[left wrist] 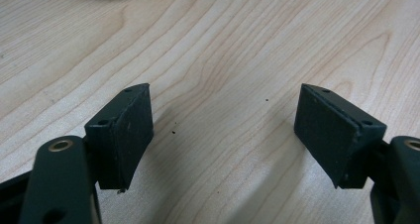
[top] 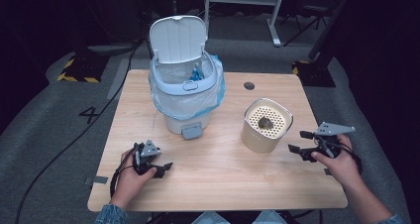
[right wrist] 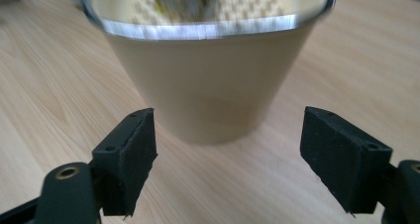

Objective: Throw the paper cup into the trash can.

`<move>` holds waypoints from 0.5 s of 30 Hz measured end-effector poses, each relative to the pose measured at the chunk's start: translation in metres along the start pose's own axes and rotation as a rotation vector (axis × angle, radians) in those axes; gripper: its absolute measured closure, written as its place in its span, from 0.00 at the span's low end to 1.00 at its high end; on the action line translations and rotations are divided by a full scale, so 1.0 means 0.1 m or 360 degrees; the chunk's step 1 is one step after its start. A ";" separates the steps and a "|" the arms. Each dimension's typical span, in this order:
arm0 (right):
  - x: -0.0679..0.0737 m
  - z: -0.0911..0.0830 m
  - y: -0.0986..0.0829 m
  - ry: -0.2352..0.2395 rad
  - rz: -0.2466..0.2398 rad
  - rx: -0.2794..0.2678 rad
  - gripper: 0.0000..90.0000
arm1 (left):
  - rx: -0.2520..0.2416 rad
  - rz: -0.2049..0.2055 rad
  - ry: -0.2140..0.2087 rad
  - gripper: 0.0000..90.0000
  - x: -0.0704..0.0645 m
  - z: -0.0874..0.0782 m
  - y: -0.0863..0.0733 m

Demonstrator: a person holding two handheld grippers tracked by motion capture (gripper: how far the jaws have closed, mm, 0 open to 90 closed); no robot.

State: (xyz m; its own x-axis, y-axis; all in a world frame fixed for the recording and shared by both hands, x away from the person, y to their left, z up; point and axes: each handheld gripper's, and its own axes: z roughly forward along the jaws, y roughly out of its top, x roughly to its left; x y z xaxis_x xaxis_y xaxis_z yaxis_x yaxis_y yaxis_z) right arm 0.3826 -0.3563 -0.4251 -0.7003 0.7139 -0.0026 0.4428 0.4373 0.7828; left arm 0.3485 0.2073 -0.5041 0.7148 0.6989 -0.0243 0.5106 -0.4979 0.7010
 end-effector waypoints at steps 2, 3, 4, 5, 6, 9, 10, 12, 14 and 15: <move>0.00 0.10 -0.17 -0.0068 -0.0065 0.0061 0.25 | 0.0000 0.0000 0.0000 0.26 0.00 0.00 0.00; 0.00 0.15 -0.26 -0.0086 -0.0067 0.0101 0.25 | -0.0001 -0.0002 0.0000 0.26 0.00 0.00 0.00; 0.00 0.17 -0.31 -0.0085 -0.0052 0.0104 0.25 | -0.0002 -0.0002 0.0000 0.26 0.00 0.00 0.00; 0.00 0.20 -0.37 -0.0075 -0.0024 0.0087 0.26 | -0.0002 -0.0004 0.0000 0.26 0.00 0.00 0.00; 0.01 0.23 -0.44 -0.0066 0.0012 0.0065 0.26 | 0.0001 0.0003 0.0002 0.26 0.00 0.00 0.00; 0.02 0.28 -0.56 -0.0083 0.0043 0.0064 0.26 | 0.0004 0.0002 0.0002 0.25 0.00 0.00 0.01; 0.03 0.29 -0.59 -0.0083 0.0046 0.0069 0.26 | 0.0003 0.0001 0.0003 0.25 0.00 0.00 0.01; 0.04 0.32 -0.64 -0.0081 0.0047 0.0081 0.26 | 0.0003 0.0000 0.0003 0.25 0.00 0.01 0.01; 0.05 0.35 -0.69 -0.0081 0.0044 0.0089 0.25 | 0.0003 0.0001 0.0003 0.25 0.00 0.01 0.01; 0.05 0.37 -0.71 -0.0085 0.0049 0.0096 0.25 | 0.0004 0.0001 0.0000 0.25 0.00 0.01 0.01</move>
State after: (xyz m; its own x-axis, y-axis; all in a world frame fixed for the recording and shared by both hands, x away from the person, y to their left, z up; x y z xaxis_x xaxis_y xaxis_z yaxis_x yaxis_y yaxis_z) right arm 0.3683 -0.3632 -0.5036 -0.6558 0.7548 -0.0136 0.4977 0.4458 0.7440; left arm 0.3496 0.2069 -0.5040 0.7152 0.6985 -0.0243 0.5115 -0.4994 0.6993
